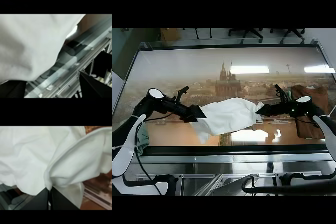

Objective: Fold the shirts.

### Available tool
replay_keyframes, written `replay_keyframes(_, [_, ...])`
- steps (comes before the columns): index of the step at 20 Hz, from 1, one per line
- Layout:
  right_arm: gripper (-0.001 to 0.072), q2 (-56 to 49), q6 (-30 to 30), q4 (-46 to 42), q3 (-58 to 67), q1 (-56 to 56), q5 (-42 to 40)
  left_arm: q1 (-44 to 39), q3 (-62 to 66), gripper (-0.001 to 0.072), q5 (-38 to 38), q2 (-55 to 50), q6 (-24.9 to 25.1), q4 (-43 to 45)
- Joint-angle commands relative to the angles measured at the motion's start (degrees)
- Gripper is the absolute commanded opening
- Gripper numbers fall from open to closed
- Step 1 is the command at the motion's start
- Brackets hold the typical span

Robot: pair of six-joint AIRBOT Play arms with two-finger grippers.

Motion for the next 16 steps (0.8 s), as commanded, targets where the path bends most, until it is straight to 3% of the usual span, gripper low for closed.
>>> replay_keyframes(1, [0.0018,-0.28,-0.22,-0.02,-0.07,-0.02,-0.09,-0.57,-10.25,0.0696,1.92,7.43,-1.75,0.17])
replay_keyframes(8, [0.0018,-0.28,-0.63,0.02,-0.07,-0.02,-0.09,-14.14,-28.09,0.0696,28.81,14.05,-5.49,-4.57])
replay_keyframes(11, [0.0018,-0.28,-0.63,0.02,-0.07,-0.02,-0.07,-21.49,-26.36,0.0696,40.33,10.67,-5.55,-6.56])
replay_keyframes(13, [0.0018,-0.28,-0.63,0.00,-0.09,-0.02,-0.07,-24.15,-22.34,0.0695,43.93,7.13,-5.55,-6.29])
replay_keyframes(14, [0.0018,-0.28,-0.63,0.00,-0.09,-0.02,-0.07,-24.44,-20.15,0.0642,44.22,5.05,-5.53,-5.79])
replay_keyframes(16, [0.0018,-0.28,-0.63,0.00,-0.07,-0.02,-0.07,-23.30,-16.22,0.0347,41.86,1.22,-5.53,-2.95])
